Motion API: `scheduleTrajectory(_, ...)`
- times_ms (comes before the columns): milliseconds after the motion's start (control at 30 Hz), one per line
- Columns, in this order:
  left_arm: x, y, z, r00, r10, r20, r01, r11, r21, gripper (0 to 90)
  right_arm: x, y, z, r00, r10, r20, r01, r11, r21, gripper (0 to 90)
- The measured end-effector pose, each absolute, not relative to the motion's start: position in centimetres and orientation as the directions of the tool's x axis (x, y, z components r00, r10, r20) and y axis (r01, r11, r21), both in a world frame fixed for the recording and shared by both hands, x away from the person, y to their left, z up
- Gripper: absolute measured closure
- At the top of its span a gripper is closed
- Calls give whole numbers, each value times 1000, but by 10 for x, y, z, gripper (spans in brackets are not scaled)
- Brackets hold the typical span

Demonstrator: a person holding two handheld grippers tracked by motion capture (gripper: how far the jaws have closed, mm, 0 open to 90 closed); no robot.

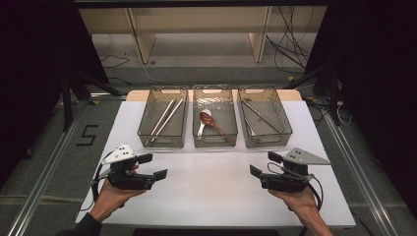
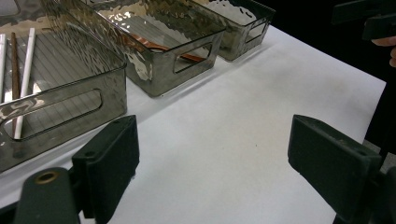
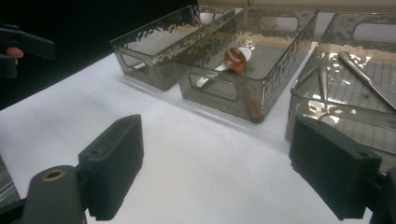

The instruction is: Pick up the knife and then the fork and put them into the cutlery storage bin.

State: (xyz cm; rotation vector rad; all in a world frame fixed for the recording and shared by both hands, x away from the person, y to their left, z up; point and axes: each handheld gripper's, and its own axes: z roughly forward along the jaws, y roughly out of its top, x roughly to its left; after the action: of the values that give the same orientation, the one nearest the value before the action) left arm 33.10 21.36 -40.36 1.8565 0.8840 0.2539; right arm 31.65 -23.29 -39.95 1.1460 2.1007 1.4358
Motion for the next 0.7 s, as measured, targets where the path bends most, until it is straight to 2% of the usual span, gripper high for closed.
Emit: scheduleTrajectory(700, 331, 214, -404, 706, 676, -211, 456, -207, 865, 161, 309, -241, -403, -597, 788, 150, 423, 151, 893, 183)
